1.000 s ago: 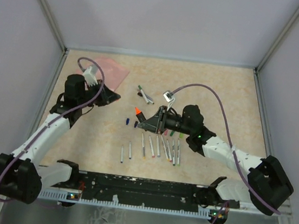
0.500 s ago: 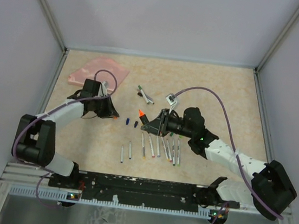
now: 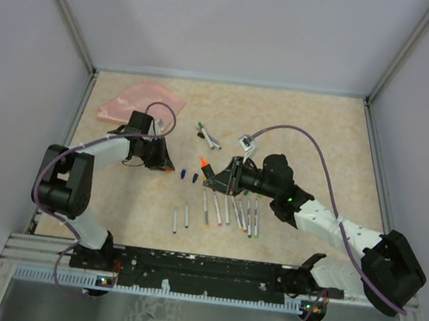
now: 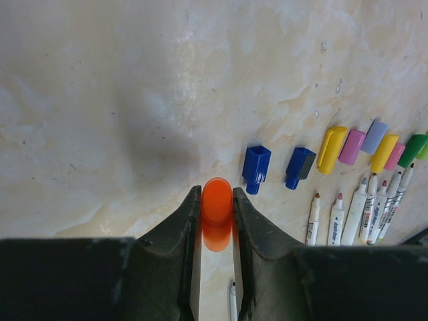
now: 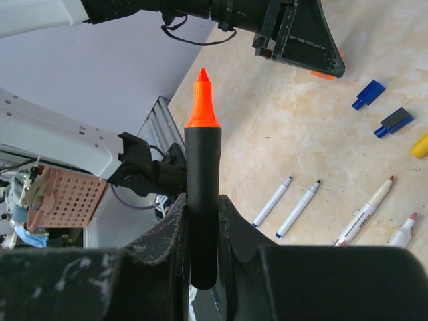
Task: Open the pen caps
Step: Place the pen cap at the center of the board, then place the pen at the center of the board.
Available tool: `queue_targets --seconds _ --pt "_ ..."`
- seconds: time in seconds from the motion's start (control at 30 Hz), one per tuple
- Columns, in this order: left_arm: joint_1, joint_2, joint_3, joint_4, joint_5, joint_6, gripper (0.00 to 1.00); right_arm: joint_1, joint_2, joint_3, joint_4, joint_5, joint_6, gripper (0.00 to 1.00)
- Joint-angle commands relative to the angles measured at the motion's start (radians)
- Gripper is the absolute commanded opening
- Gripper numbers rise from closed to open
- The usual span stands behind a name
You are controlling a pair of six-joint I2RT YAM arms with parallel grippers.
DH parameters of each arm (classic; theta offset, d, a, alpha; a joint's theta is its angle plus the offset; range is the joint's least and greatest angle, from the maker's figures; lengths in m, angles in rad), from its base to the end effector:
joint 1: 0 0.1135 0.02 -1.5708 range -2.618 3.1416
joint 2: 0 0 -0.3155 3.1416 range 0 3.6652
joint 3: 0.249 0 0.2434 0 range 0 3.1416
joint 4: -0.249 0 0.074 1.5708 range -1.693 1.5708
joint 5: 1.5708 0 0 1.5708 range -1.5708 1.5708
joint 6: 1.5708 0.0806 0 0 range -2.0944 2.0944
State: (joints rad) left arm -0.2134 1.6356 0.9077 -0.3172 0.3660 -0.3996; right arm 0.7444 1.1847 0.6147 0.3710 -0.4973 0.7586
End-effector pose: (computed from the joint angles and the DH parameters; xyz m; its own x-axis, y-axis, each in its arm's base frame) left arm 0.3177 -0.0984 0.1871 -0.9240 -0.1715 -0.3418 0.0150 0.8769 -0.4804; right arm 0.1756 0.2140 0.3003 -0.7518 0.1295 -0.6466 -0.5818 0.3313 0.7428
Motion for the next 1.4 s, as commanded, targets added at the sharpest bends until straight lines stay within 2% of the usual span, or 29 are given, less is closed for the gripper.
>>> queue_targets --seconds 0.0,0.3,0.6,0.77,0.8,1.0,1.03,1.2,1.37 --pt "-0.007 0.034 0.045 -0.012 0.02 0.028 0.28 0.012 -0.018 0.014 0.024 0.008 -0.018 0.0" --pt "-0.007 0.056 0.08 -0.051 -0.001 0.054 0.41 0.012 0.003 0.022 0.028 0.01 -0.003 0.0" --pt "-0.006 -0.187 0.161 -0.16 -0.172 0.13 0.52 0.122 0.106 0.079 0.028 0.072 0.019 0.0" --pt "-0.005 -0.39 0.118 -0.168 -0.277 0.138 0.58 0.214 0.201 0.158 -0.027 0.165 0.027 0.0" --pt "-0.004 -0.436 0.097 -0.166 -0.308 0.135 0.59 0.236 0.222 0.178 -0.045 0.191 0.035 0.0" --pt "-0.004 -0.672 -0.045 -0.199 -0.46 0.041 0.9 0.367 0.371 0.325 -0.202 0.401 0.133 0.0" --pt "-0.004 -0.704 -0.06 -0.225 -0.486 0.018 0.92 0.39 0.397 0.353 -0.232 0.434 0.161 0.0" --pt "-0.004 -0.827 -0.098 -0.358 -0.563 -0.088 0.95 0.489 0.544 0.491 -0.353 0.592 0.32 0.0" --pt "-0.004 -0.922 -0.117 -0.451 -0.628 -0.195 0.94 0.541 0.686 0.642 -0.563 0.681 0.482 0.0"
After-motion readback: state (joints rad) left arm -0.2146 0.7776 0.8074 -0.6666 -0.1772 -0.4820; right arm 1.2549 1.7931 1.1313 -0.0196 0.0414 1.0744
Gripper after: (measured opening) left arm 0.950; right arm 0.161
